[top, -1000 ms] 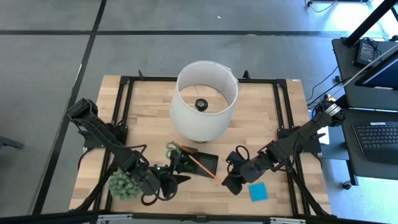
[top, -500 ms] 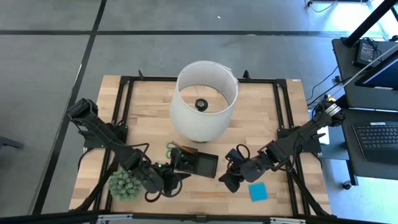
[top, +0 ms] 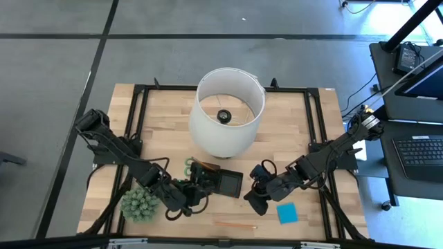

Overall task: Pick and place office supplies into organizer
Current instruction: Put the orange pencil into the black desk organizer

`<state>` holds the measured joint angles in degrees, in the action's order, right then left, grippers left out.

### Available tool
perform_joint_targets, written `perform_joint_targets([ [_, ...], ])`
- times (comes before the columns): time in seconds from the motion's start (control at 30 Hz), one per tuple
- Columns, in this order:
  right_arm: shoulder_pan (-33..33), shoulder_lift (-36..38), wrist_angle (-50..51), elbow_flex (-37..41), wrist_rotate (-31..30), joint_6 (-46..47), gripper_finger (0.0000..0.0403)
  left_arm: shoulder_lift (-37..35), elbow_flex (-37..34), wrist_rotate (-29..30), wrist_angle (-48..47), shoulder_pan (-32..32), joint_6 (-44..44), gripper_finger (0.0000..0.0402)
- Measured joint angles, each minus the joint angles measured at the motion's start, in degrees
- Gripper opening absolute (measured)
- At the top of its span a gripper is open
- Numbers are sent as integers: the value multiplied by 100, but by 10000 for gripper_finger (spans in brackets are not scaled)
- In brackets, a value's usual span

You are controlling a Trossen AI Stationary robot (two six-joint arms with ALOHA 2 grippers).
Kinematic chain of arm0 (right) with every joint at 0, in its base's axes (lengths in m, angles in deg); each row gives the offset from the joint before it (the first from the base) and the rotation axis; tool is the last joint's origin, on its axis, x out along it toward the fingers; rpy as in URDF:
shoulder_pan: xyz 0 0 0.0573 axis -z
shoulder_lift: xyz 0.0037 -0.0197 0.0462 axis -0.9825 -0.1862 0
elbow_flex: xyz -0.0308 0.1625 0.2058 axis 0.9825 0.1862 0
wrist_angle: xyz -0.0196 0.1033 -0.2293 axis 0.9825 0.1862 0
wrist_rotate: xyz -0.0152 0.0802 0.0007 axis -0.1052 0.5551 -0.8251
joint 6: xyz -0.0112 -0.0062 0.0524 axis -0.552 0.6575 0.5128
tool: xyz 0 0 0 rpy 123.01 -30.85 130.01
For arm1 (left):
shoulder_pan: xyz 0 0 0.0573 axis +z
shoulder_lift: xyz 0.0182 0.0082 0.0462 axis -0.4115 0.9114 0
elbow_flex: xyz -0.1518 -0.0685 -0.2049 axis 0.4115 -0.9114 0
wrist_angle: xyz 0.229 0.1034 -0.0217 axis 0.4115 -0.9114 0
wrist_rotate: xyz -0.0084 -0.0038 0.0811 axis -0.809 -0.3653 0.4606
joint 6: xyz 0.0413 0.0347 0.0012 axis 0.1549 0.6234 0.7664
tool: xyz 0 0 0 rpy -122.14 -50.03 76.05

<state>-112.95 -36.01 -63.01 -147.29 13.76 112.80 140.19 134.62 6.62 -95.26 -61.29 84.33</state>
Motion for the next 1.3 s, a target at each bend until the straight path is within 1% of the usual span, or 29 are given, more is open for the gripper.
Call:
perform_joint_targets([
  [0.2,-117,0,-4,0,18,-189,50,0,0,-417,2,-2,-327,141],
  [0.3,-155,-3,-76,3,60,-498,72,0,0,-687,2,-2,-369,141],
  [0.43,-171,-144,-745,2,63,-1125,117,0,0,-955,2,-2,-371,141],
  [0.57,-171,-495,-1876,2,12,-2023,165,0,0,-1008,7,-2,-372,141],
  [0.63,-169,-636,-2127,1,123,-2577,182,0,0,-1010,7,-5,-392,141],
  [0.67,-167,-682,-2084,-27,232,-2796,188,0,0,-1009,4,-5,-437,141],
  [0.73,-226,-816,-1549,-232,232,-2953,196,0,0,-1010,4,-15,-574,141],
  [0.8,-363,-1021,-561,-618,-2,-2991,200,0,-1,-1008,2,-37,-695,141],
  [0.97,-711,-1916,2192,-2143,-561,-2945,201,0,-4,-1010,2,-108,-728,141],
  [1.03,-827,-2356,3034,-2684,-665,-2772,201,0,-4,-1010,4,-129,-785,141],
  [1.13,-998,-2958,3720,-3194,-675,-2542,201,0,-4,-1010,2,-128,-937,141],
  [1.23,-1195,-3365,3743,-3392,-656,-2366,201,0,-4,-1008,2,-127,-1030,141],
  [1.3,-1294,-3573,3672,-3434,-409,-2254,201,0,-4,-1010,1,-127,-1028,141],
])
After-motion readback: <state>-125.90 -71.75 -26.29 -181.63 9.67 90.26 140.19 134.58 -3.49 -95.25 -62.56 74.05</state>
